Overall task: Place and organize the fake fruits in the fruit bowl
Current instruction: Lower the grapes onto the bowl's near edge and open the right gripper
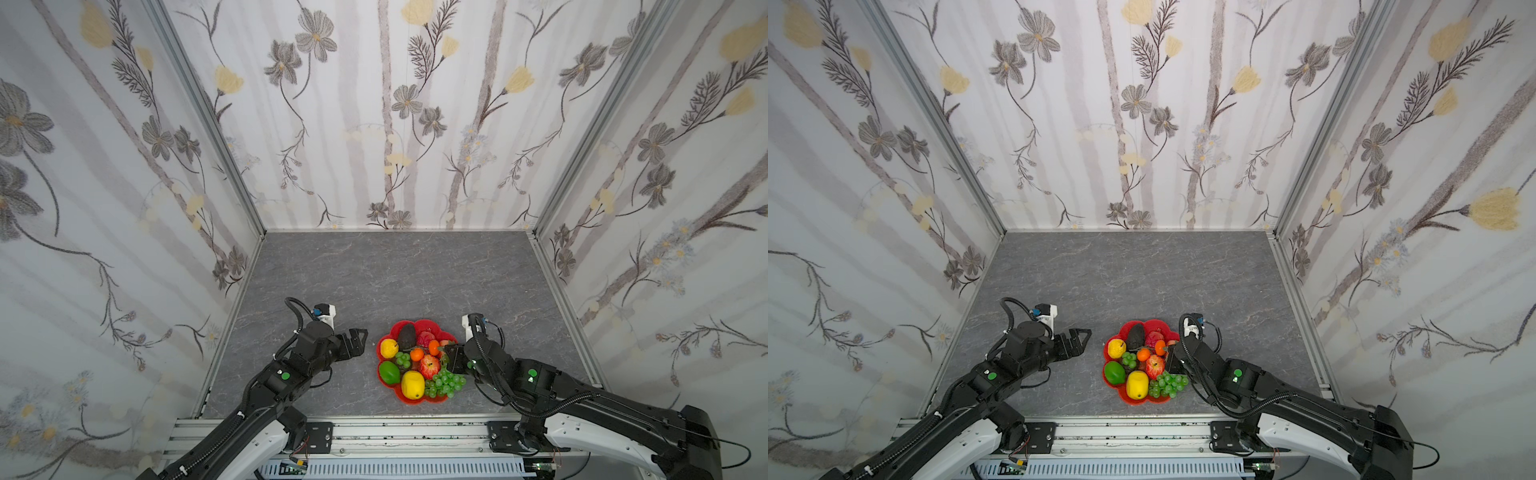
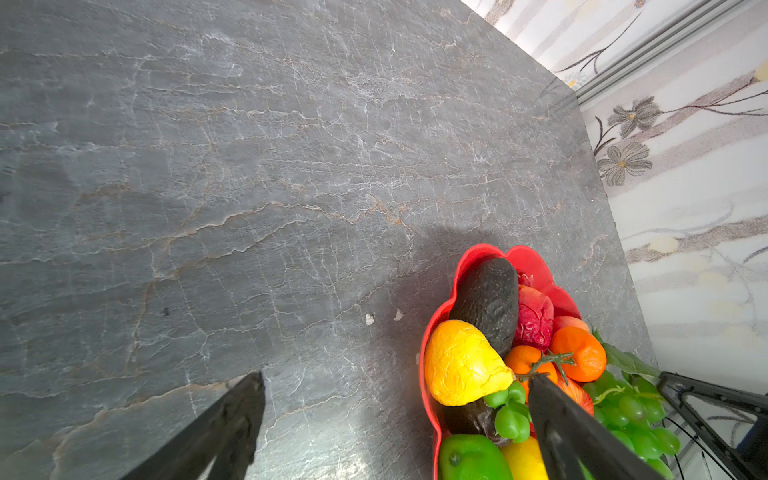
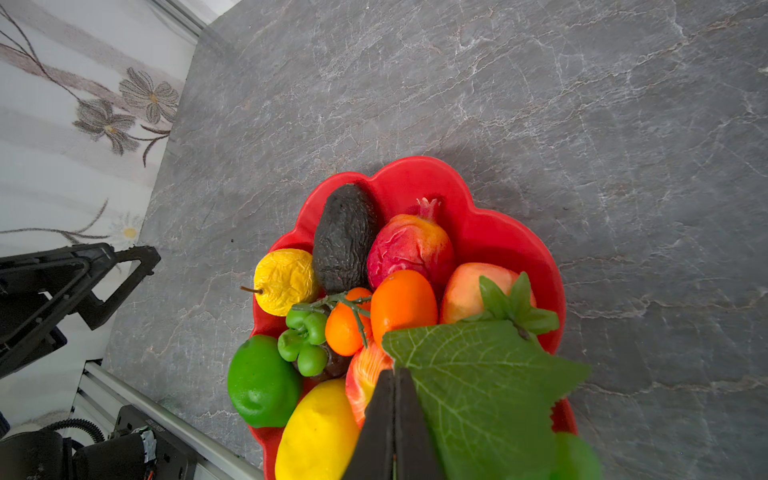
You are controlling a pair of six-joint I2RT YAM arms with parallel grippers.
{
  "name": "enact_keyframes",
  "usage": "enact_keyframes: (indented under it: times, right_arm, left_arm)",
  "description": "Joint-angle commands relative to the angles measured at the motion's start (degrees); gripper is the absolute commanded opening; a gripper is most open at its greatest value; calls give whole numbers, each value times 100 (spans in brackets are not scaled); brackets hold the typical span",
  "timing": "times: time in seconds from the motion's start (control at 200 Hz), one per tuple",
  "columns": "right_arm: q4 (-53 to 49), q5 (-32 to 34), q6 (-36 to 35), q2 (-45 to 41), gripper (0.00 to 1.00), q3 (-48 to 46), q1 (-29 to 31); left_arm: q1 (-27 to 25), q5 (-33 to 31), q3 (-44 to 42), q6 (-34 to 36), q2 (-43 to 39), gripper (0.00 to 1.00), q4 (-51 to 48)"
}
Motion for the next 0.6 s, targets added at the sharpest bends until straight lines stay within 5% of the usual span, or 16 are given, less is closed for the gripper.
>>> enact_keyframes:
  times: [0.0,0.24,0.595]
  right_arm:
    - [383,-109,-121,54,0,-64,-88]
    - [438,-182,-225,88,0,-95,-185]
    - [277,-122,-300,-119,40,-26,-201]
  left_arm:
    - [-8,-87,-46,17,-57,100,161]
    - [-5,-79,-36,52,-95,100,174]
    - [-5,-144,6,102,-113,100,108]
